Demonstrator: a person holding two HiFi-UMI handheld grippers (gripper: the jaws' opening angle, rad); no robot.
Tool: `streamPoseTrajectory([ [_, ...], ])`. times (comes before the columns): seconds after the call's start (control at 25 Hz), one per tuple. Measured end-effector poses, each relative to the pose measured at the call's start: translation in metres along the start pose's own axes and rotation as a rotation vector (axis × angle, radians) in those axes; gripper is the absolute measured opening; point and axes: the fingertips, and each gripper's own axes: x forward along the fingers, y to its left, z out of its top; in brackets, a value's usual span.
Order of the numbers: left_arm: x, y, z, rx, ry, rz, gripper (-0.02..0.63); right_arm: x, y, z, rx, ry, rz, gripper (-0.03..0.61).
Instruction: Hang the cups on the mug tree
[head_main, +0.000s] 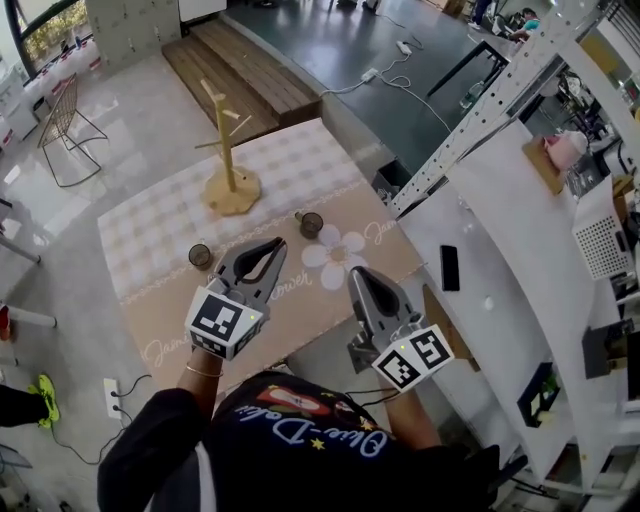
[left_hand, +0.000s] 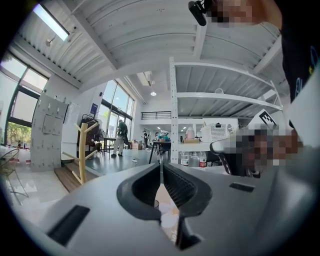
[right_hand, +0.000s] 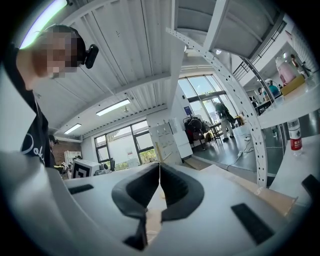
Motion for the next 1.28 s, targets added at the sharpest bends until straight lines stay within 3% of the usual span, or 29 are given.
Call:
streamPoseTrajectory([
  [0.2, 0.005, 0.011, -0.025, -0.050, 0.039, -0.026, 0.009, 0.011, -0.005, -0.006, 0.007, 0.024, 0.006, 0.011],
  [0.68, 0.020, 0.027, -0.051, -0.046, 0.043, -0.011, 0.009, 0.028, -0.016, -0.016, 0.023, 0.066, 0.012, 0.011],
  [1.28, 0.023, 0.024, -0.069, -0.063, 0.067, -0.051, 0.009, 0.042, 0.025, -0.061, 0.060, 0.146, 0.112, 0.011],
])
